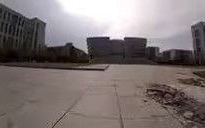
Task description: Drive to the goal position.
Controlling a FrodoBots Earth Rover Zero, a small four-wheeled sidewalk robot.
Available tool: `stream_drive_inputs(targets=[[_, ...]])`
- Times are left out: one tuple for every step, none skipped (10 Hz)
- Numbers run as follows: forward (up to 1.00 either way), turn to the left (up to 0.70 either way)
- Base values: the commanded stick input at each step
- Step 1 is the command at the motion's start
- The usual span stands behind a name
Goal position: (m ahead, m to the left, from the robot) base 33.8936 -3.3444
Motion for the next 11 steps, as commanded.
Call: stream_drive_inputs(targets=[[1.00,-0.21],[1.00,-0.19],[1.00,-0.17],[1.00,-0.15],[1.00,-0.12],[1.00,-0.10],[1.00,-0.08],[1.00,-0.06],[1.00,-0.04],[1.00,-0.02],[1.00,0.00]])
